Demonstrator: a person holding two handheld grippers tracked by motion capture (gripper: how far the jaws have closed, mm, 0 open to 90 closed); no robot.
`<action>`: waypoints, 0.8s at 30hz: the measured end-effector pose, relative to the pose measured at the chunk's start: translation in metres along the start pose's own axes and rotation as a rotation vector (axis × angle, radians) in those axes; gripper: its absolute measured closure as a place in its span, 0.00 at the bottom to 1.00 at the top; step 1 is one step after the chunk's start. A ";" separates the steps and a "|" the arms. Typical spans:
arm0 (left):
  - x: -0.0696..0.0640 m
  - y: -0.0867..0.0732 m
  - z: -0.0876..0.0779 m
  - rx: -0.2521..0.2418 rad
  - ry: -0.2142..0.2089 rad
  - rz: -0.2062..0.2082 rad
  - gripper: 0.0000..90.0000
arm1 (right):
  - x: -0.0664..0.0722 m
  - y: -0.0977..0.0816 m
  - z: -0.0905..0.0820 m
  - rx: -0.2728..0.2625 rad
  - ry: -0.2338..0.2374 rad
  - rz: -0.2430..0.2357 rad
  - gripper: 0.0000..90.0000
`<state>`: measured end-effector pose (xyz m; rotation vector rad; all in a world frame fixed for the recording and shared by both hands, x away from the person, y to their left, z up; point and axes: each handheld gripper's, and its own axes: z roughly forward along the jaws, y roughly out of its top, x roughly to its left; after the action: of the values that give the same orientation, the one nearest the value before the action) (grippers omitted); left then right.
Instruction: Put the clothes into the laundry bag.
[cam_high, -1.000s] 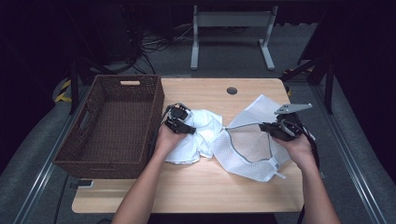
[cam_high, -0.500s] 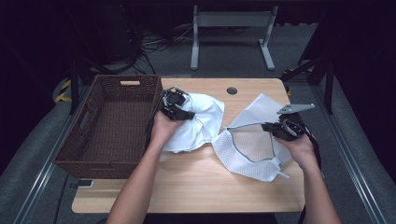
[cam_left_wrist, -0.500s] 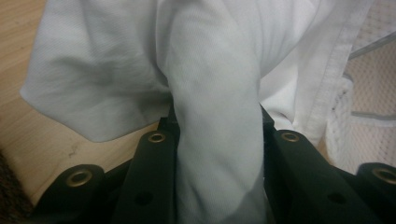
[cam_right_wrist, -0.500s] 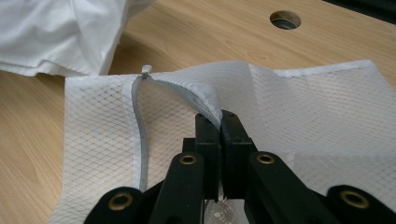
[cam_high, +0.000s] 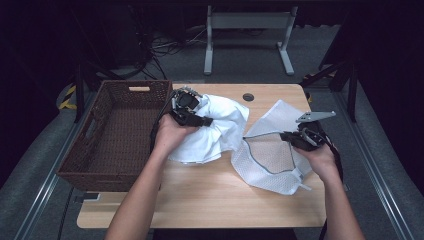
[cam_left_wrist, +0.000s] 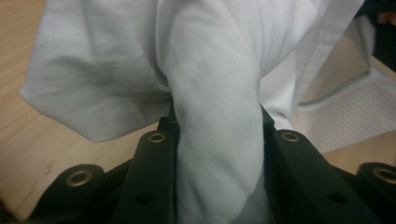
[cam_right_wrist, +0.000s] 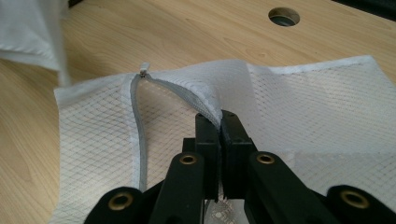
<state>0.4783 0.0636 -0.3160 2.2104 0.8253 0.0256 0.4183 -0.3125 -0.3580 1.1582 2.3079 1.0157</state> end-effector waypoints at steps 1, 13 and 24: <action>-0.003 -0.001 0.000 0.002 -0.012 0.010 0.80 | 0.000 0.000 0.000 0.002 -0.002 -0.003 0.97; -0.033 -0.015 0.019 0.045 -0.093 0.097 0.79 | 0.004 0.002 0.003 0.004 0.007 -0.016 0.97; -0.055 -0.027 0.043 0.084 -0.174 0.170 0.79 | 0.012 0.004 0.008 0.014 0.022 -0.030 0.97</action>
<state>0.4313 0.0178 -0.3519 2.3186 0.5514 -0.1198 0.4185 -0.2979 -0.3609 1.1195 2.3460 1.0072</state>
